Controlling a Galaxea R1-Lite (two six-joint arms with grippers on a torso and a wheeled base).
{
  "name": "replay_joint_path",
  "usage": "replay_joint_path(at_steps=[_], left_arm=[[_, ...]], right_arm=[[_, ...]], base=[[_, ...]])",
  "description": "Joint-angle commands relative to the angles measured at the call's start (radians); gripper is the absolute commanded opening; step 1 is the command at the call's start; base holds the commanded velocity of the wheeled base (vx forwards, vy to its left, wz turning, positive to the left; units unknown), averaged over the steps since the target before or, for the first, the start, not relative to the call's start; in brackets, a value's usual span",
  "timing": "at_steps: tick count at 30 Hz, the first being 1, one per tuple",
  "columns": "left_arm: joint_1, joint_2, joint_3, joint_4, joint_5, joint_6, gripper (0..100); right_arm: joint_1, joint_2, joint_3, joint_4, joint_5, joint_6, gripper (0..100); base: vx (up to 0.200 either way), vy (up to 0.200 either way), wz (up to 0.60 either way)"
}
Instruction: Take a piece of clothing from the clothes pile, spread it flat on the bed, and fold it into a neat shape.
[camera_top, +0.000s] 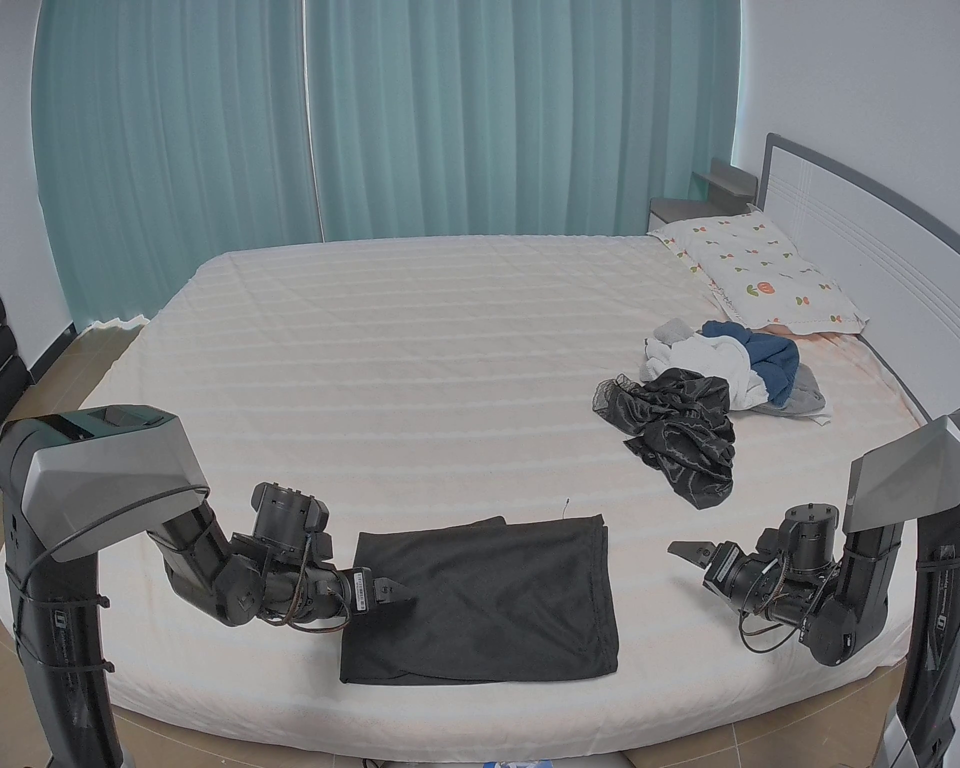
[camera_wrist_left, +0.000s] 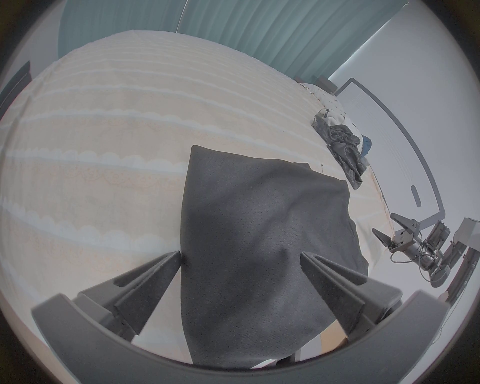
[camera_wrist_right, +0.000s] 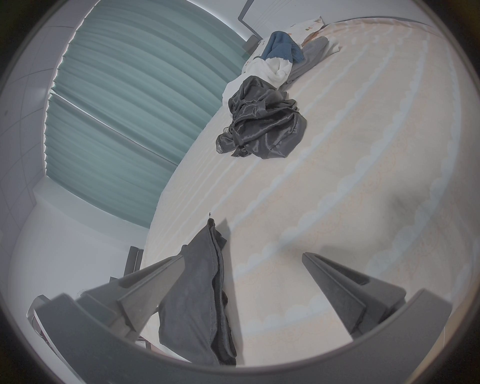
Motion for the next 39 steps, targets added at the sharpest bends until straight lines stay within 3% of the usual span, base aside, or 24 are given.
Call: replay_joint_path(at_steps=[1, 25, 26, 39], left_arm=[[-0.007, 0.020, -0.005, 0.000, 0.001, 0.002, 100], [-0.010, 0.056, -0.004, -0.101, 0.006, -0.003, 100], [-0.010, 0.055, -0.004, -0.100, 0.006, -0.003, 0], [-0.005, 0.033, 0.087, -0.134, 0.004, -0.001, 0]], right_arm=[[0.002, 0.002, 0.000, 0.000, 0.000, 0.001, 100], [0.002, 0.000, -0.002, -0.002, 0.002, 0.001, 100], [0.002, 0.000, -0.002, -0.002, 0.002, 0.001, 100], [0.002, -0.003, 0.000, -0.002, 0.002, 0.003, 100]], base=[[0.000, 0.000, 0.00], [0.000, 0.000, 0.00], [0.000, 0.000, 0.00], [0.000, 0.000, 0.00]])
